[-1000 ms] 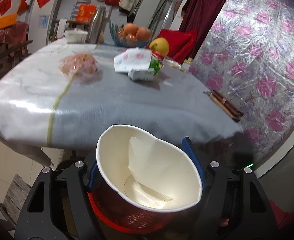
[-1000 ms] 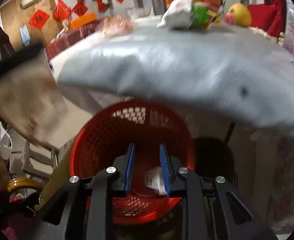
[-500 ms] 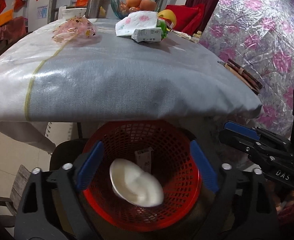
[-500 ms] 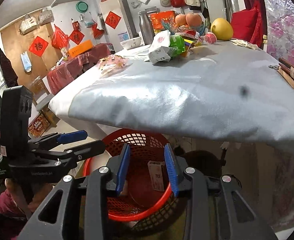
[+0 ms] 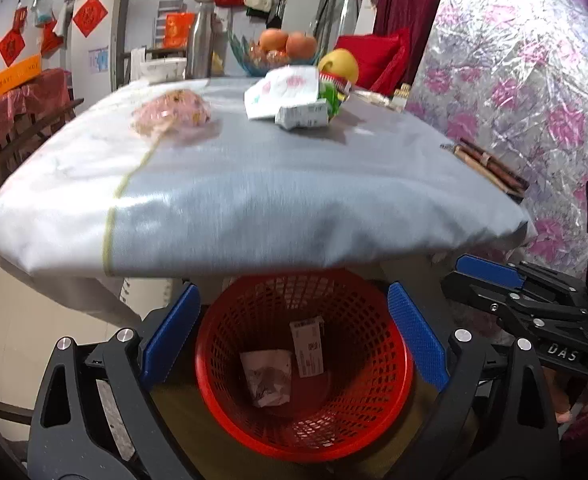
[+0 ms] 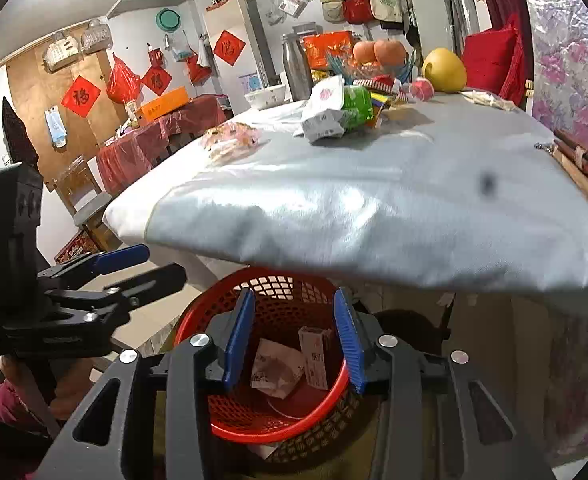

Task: Collect trash
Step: 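Carry the card and cup over the red basket and open both grippers, then grasp the pink floral plastic bag with the left gripper, then grasp the white-green snack wrapper with the right gripper while the left gripper holds the bag, then lower the bag and wrapper into the red basket and open both grippers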

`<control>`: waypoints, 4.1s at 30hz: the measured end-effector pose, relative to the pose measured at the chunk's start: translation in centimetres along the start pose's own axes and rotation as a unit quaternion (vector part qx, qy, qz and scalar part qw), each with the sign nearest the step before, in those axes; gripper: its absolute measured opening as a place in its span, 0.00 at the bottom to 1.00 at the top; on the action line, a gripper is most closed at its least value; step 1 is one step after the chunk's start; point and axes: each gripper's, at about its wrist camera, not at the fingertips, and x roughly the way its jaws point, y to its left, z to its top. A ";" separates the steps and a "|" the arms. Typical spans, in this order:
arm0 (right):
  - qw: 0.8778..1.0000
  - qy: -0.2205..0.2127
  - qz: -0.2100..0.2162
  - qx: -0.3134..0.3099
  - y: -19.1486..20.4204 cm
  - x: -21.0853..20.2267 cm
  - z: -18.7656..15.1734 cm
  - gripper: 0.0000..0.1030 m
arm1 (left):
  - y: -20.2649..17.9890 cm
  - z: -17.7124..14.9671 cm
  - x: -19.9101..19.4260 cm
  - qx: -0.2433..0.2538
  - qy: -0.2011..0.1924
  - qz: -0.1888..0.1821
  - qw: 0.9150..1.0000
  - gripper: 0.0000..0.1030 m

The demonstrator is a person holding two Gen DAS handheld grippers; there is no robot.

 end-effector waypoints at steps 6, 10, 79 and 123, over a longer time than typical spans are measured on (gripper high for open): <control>1.000 -0.013 -0.012 -0.002 -0.3 -0.1 1.2 0.48 | 0.6 1.6 -0.3 -0.003 -0.015 0.007 1.000 0.91; 1.000 -0.019 -0.012 0.000 -0.8 0.3 2.1 0.57 | 2.2 2.9 0.4 -0.017 -0.016 0.021 1.000 0.91; 0.999 -0.050 0.010 0.011 -0.8 8.6 15.9 0.09 | 11.7 15.7 13.0 -0.065 0.002 0.010 0.998 0.38; 0.990 -0.134 0.032 -0.033 0.1 -5.1 8.5 0.21 | 2.0 9.7 -1.7 0.019 -0.065 -0.044 0.997 0.36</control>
